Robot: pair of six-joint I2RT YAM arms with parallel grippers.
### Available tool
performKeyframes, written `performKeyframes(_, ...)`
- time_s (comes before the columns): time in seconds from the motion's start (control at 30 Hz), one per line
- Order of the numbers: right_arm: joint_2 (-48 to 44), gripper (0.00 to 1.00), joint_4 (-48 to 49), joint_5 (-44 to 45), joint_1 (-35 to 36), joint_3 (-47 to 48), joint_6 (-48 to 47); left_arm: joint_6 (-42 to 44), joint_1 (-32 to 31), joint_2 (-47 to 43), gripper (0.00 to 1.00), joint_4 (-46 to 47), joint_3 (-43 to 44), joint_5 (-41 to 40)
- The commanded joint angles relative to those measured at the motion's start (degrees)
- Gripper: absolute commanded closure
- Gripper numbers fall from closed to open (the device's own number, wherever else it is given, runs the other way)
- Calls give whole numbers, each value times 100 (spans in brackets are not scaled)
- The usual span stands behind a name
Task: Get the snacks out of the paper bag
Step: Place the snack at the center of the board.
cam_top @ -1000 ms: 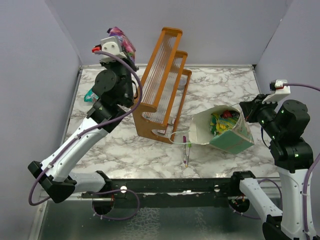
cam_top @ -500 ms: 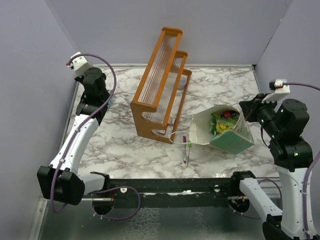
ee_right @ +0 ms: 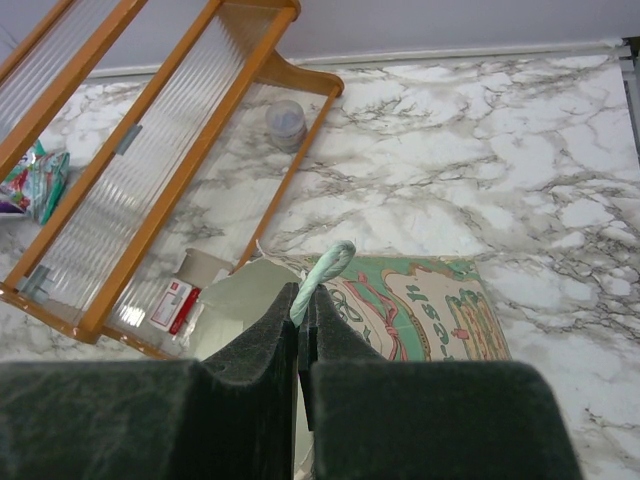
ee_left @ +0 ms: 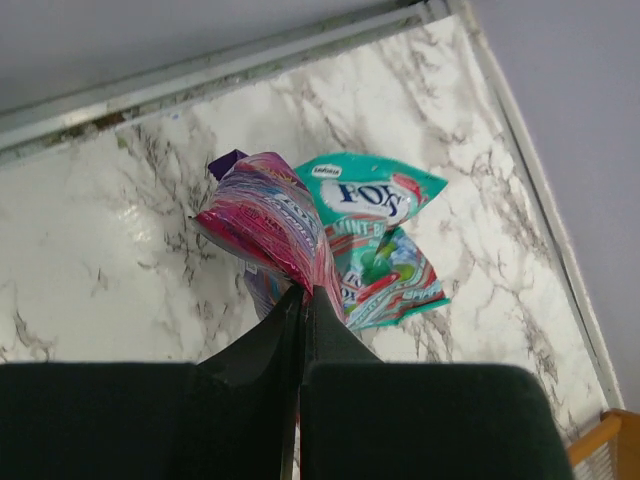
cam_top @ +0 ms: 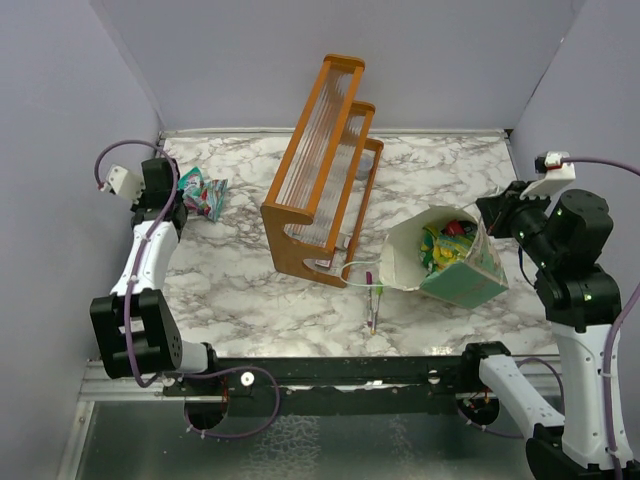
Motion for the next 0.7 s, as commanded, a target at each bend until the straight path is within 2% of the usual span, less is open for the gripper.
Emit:
performKeyframes(0.0,50,99,373,-38,49,152,-60,-1075,227,22,100,-169,-163,599)
performKeyframes(0.1,62,99,404,-21,54,119,-59,-1225,364,147,97,-196,-243,573)
performKeyframes(0.17,78,99,442,-21,58,87,-59,-1247,405,322,84,-349,-174,663)
performKeyframes(0.3,102,99,435,-43,58,109,-59,-1303,479,674,71,-680,79,953)
performKeyframes(0.43,50,99,417,-14,66,103,-65,-1296,527,654,32,-560,68,1088)
performKeyframes(0.5,32,99,417,20,80,80,-81,-1271,527,598,17,-538,71,1059)
performKeyframes(0.6,38,99,417,65,93,70,-85,-1232,525,492,2,-596,120,929)
performKeyframes(0.67,40,98,422,66,100,79,-85,-1148,516,364,1,-536,141,814)
